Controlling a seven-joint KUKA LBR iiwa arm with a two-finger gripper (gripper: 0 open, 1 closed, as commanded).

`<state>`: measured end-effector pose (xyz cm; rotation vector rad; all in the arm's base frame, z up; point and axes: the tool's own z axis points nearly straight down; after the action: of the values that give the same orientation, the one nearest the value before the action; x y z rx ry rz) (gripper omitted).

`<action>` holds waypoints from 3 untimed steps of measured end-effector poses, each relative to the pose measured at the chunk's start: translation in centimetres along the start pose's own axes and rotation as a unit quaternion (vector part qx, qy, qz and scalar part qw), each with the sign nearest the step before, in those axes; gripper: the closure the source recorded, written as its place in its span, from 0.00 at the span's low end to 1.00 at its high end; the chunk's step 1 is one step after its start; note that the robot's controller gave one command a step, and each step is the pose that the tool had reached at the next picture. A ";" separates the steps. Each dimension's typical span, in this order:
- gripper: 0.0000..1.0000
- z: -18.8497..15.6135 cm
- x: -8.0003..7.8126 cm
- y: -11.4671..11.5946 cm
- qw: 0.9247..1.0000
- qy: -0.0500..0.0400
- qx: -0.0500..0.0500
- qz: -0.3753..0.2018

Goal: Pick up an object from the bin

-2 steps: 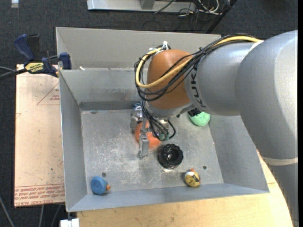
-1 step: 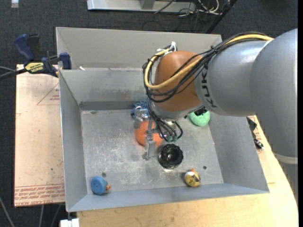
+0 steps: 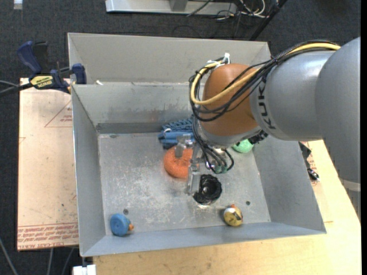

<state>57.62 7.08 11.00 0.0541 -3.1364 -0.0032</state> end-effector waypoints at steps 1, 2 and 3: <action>0.00 1.3 -2.7 -1.6 0.999 -0.003 0.000 0.053; 1.00 3.0 -0.5 -0.7 0.972 -0.013 -0.004 0.237; 1.00 3.1 -0.4 -0.7 0.971 -0.014 -0.004 0.237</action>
Offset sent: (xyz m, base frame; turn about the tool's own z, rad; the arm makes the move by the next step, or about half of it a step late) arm -0.0043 -0.0077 -0.0400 0.4786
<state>58.05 6.38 7.92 -0.6979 -3.0870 -0.0160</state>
